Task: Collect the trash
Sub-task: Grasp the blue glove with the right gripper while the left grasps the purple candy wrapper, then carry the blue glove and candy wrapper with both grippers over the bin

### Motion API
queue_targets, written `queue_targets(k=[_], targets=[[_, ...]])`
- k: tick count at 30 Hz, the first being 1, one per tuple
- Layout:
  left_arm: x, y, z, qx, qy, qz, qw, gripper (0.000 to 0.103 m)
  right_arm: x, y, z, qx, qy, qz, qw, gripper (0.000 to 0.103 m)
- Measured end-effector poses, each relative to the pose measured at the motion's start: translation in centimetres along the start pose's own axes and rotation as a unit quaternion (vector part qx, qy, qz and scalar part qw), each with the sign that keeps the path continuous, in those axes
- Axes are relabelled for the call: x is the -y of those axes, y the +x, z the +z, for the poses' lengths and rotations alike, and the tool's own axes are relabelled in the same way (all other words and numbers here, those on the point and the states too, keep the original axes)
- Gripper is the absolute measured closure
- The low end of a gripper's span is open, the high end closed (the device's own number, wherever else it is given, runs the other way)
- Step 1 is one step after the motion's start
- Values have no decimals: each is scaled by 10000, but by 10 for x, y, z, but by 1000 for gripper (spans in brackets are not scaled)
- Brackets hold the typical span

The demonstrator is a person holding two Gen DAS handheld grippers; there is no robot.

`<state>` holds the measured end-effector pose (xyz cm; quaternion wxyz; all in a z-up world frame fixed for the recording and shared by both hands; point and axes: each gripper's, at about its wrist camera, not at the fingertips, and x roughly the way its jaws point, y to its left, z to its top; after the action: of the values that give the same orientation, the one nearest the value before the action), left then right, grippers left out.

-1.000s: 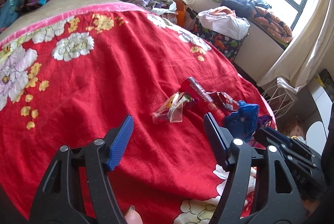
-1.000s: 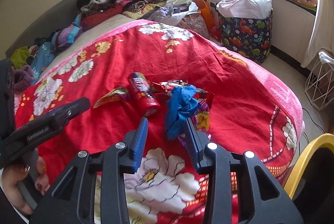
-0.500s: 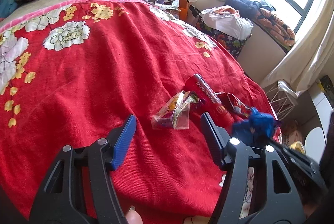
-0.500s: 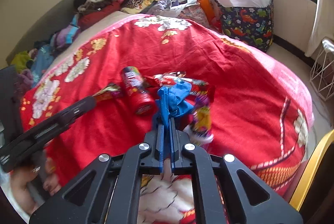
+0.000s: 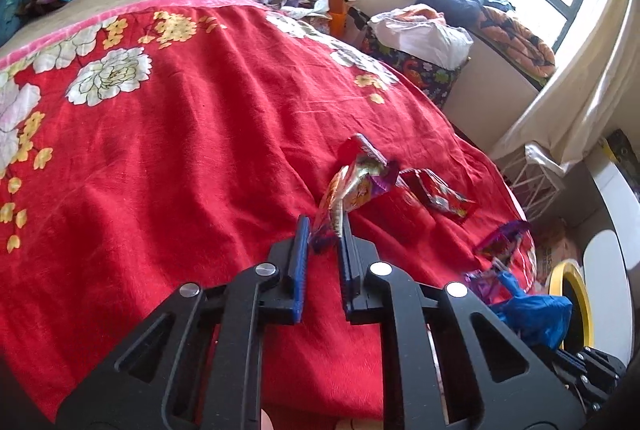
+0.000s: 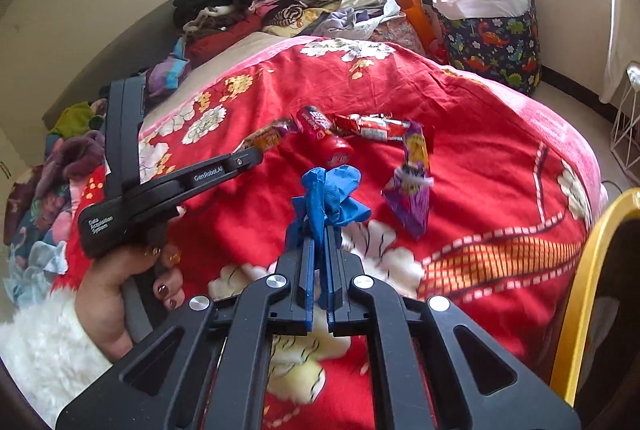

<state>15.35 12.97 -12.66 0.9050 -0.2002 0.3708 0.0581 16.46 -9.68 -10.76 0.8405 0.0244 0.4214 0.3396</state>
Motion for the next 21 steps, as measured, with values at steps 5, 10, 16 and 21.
queue_targets(k=[5,10,16,21], targets=[[3,-14,-3,27,28,-146,9999,97,-3,-13,-12,-16,67,65,10000,99],[11,-30,0,88,30,-337,9994,97,-3,-26,-18,39,74,71,9999,99],[33,-50,2,220,185,-560,9980,97,5,-45,-17,228,166,-14,9996,99],[52,-60,3,278,333,-731,9964,97,12,-64,-17,433,229,-130,9987,99]])
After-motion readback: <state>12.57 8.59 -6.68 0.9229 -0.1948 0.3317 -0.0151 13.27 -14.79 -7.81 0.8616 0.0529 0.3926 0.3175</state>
